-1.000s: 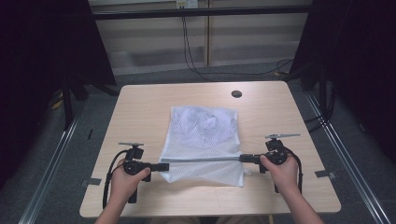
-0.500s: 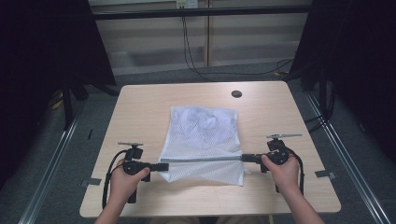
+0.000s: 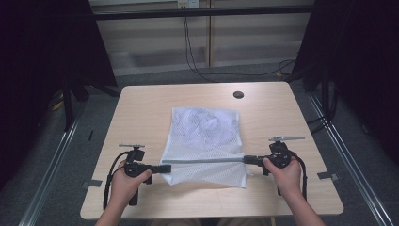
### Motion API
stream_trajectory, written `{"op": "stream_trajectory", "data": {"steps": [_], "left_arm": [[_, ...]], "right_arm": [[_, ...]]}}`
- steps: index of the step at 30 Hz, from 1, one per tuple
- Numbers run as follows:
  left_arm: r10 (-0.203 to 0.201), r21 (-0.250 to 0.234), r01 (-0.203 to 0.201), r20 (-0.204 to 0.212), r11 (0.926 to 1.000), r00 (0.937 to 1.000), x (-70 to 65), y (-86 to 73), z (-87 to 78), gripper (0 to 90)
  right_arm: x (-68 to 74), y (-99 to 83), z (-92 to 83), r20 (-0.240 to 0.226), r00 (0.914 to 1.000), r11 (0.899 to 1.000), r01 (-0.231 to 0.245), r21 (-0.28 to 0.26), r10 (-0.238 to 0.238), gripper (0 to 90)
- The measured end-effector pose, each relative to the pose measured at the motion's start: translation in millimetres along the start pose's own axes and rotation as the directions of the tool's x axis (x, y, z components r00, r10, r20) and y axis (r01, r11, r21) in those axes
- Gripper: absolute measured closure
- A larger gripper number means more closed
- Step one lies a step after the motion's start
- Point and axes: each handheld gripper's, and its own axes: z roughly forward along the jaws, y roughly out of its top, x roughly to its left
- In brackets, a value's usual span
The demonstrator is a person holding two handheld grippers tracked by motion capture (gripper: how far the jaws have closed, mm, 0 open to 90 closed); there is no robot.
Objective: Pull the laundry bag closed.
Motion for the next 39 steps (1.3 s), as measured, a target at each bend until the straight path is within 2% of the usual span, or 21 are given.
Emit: {"op": "stream_trajectory", "data": {"steps": [3,6,8,10,12,18,22,23,24,26,27,28,30,31,32,36,37,39], "left_arm": [[0.019,0.009,-0.019,-0.004,0.9998,0.9998,0.0,-0.4,-0.7,82.2],[0.030,-0.021,-0.030,-0.023,0.9993,0.9993,-1.7,-0.8,-1.8,68.9],[0.036,-0.030,-0.036,-0.027,0.9989,0.9990,-1.6,-0.8,-3.5,65.6],[0.056,-0.043,-0.058,-0.046,0.9974,0.9974,-2.3,-0.8,-4.1,61.3],[0.051,-0.052,-0.054,-0.056,0.9972,0.9972,-2.5,-0.8,-4.5,59.4],[0.088,-0.075,-0.093,-0.077,0.9928,0.9932,-5.4,-1.1,-4.4,48.8],[0.105,-0.085,-0.112,-0.084,0.9900,0.9909,-6.7,-0.2,-4.7,46.0],[0.125,-0.090,-0.133,-0.087,0.9870,0.9883,-6.2,-0.1,-5.0,42.7],[0.157,-0.113,-0.167,-0.092,0.9794,0.9833,-5.7,-0.2,-4.9,39.8],[0.200,-0.124,-0.212,-0.106,0.9692,0.9741,-4.8,0.6,-6.1,32.6],[0.204,-0.135,-0.218,-0.109,0.9666,0.9728,-4.9,1.2,-6.9,31.4],[0.196,-0.144,-0.209,-0.101,0.9673,0.9754,-4.8,1.5,-7.6,29.6],[0.211,-0.138,-0.225,-0.107,0.9646,0.9716,-4.9,3.3,-9.2,23.7],[0.234,-0.141,-0.249,-0.115,0.9582,0.9654,-5.5,4.2,-10.5,23.7],[0.242,-0.142,-0.259,-0.125,0.9554,0.9623,-6.5,4.4,-10.9,22.3],[0.261,-0.144,-0.282,-0.152,0.9484,0.9533,-6.6,5.9,-11.5,19.6],[0.272,-0.142,-0.296,-0.166,0.9447,0.9480,-5.6,6.4,-11.5,18.7],[0.278,-0.139,-0.304,-0.182,0.9424,0.9432,-3.8,7.2,-11.6,14.8]], "right_arm": [[-0.7,-0.3,0.1,0.006,1.0000,1.000,0.007,0.004,-0.007,87.3],[-1.1,-0.6,-0.6,0.015,0.9996,1.000,0.025,-0.012,-0.025,85.6],[-0.8,-0.9,-1.3,0.025,0.9994,0.999,0.026,-0.021,-0.025,79.1],[-0.9,-1.0,-2.0,0.033,0.9989,0.999,0.035,-0.029,-0.034,76.4],[-0.4,-1.2,-2.7,0.049,0.9982,0.999,0.038,-0.036,-0.036,69.3],[-0.5,-2.6,-4.5,0.094,0.9935,0.996,0.070,-0.053,-0.065,58.1],[0.7,-2.9,-6.1,0.093,0.9927,0.995,0.083,-0.063,-0.077,51.0],[1.3,-3.0,-6.5,0.099,0.9914,0.993,0.092,-0.069,-0.085,48.6],[1.4,-3.1,-7.0,0.105,0.9902,0.993,0.099,-0.069,-0.092,47.3],[1.8,-3.2,-8.8,0.111,0.9886,0.991,0.111,-0.078,-0.102,42.8],[2.2,-3.1,-9.8,0.120,0.9875,0.990,0.113,-0.083,-0.102,40.9],[2.1,-3.1,-11.0,0.120,0.9871,0.989,0.118,-0.092,-0.106,39.4],[1.8,-3.4,-12.5,0.126,0.9848,0.987,0.132,-0.096,-0.120,36.9],[1.9,-3.5,-13.0,0.128,0.9843,0.986,0.134,-0.097,-0.121,35.4],[2.0,-3.9,-13.7,0.142,0.9810,0.984,0.147,-0.101,-0.132,33.7],[1.2,-4.0,-16.3,0.158,0.9761,0.979,0.169,-0.117,-0.149,28.2],[1.2,-4.0,-17.0,0.162,0.9752,0.978,0.172,-0.120,-0.151,27.3],[1.4,-4.3,-18.4,0.170,0.9730,0.976,0.179,-0.126,-0.156,26.0]]}}
